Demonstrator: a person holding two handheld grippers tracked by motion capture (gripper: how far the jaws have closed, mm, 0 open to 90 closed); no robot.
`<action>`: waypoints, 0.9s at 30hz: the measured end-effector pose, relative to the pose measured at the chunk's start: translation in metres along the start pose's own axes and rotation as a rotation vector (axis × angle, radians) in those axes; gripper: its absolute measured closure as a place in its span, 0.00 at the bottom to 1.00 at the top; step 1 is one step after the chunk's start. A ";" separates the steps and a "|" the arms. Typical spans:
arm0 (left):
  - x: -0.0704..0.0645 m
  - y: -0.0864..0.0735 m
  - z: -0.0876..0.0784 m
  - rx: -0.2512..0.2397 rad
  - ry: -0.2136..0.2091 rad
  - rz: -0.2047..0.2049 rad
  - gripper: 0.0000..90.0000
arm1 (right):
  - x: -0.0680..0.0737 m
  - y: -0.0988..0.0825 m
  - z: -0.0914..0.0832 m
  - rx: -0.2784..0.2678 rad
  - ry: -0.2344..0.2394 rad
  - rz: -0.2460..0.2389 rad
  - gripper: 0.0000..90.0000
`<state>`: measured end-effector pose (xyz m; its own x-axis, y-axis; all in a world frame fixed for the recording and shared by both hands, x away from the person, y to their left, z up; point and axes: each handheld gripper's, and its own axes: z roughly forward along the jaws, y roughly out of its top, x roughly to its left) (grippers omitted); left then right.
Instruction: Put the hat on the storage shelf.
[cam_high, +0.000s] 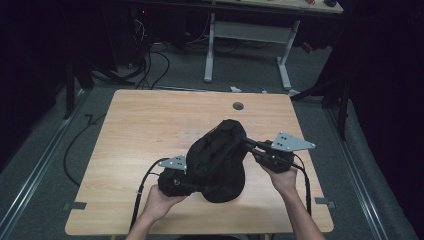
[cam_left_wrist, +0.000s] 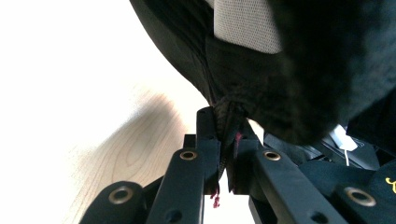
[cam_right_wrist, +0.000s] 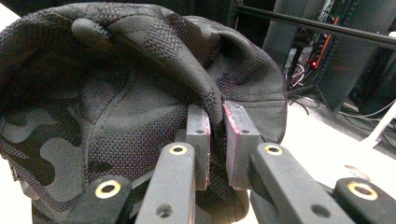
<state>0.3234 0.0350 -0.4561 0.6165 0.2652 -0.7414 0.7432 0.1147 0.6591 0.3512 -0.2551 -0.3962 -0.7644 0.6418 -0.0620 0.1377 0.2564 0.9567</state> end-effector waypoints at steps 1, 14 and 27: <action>-0.001 0.000 0.000 -0.008 -0.003 0.001 0.95 | 0.000 0.000 0.000 -0.005 0.000 0.003 0.89; -0.005 0.005 -0.012 -0.090 0.013 0.040 0.96 | -0.007 -0.003 -0.007 0.016 -0.009 0.062 0.61; -0.003 0.016 -0.025 -0.192 0.087 0.062 0.95 | -0.006 -0.042 -0.002 0.173 -0.119 0.099 0.54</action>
<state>0.3267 0.0599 -0.4403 0.6284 0.3585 -0.6903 0.6364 0.2734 0.7213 0.3489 -0.2711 -0.4351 -0.6634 0.7482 -0.0129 0.3226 0.3016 0.8972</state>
